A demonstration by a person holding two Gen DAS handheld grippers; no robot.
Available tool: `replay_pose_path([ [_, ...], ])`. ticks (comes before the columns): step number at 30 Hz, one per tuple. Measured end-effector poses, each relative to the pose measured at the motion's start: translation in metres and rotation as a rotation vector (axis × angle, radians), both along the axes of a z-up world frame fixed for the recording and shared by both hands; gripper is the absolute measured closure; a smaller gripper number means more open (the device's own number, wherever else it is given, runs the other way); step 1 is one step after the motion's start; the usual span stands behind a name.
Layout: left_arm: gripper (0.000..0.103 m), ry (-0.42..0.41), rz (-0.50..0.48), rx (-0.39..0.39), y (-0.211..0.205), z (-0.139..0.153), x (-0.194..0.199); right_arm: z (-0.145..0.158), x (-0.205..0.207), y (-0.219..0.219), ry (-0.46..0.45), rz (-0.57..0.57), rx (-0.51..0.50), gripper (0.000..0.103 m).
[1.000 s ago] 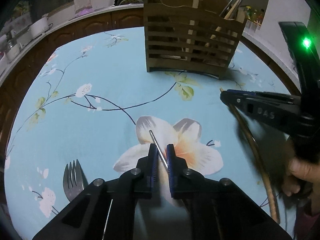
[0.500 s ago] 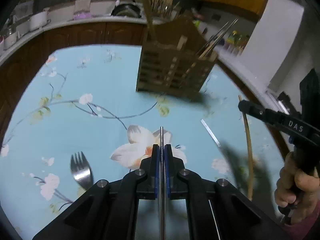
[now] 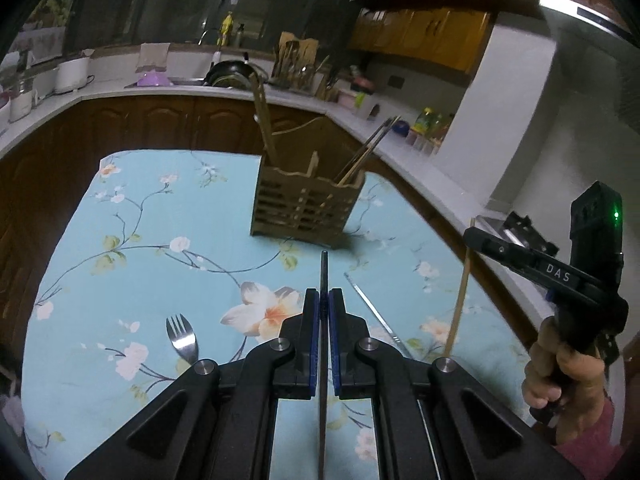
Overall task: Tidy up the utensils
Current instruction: 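Lift both held chopsticks up over the wooden holder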
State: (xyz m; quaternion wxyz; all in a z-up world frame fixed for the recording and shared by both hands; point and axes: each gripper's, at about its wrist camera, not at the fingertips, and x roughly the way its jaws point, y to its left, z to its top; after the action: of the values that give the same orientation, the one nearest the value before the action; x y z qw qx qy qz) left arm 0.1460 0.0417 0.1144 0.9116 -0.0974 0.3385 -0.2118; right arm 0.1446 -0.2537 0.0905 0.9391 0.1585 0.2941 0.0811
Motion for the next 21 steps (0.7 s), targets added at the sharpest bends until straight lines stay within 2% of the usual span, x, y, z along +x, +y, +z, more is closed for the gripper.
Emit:
replay_pose_path([
  [7,0.1,-0.05,0.004,-0.013,0.008,0.013,-0.014,0.018,-0.008,0.006,-0.054,-0.014,-0.027,0.098],
  [21,0.1,-0.094,0.027,-0.03,0.015,0.022,-0.01,0.032,-0.003,0.007,-0.082,-0.019,-0.043,0.098],
])
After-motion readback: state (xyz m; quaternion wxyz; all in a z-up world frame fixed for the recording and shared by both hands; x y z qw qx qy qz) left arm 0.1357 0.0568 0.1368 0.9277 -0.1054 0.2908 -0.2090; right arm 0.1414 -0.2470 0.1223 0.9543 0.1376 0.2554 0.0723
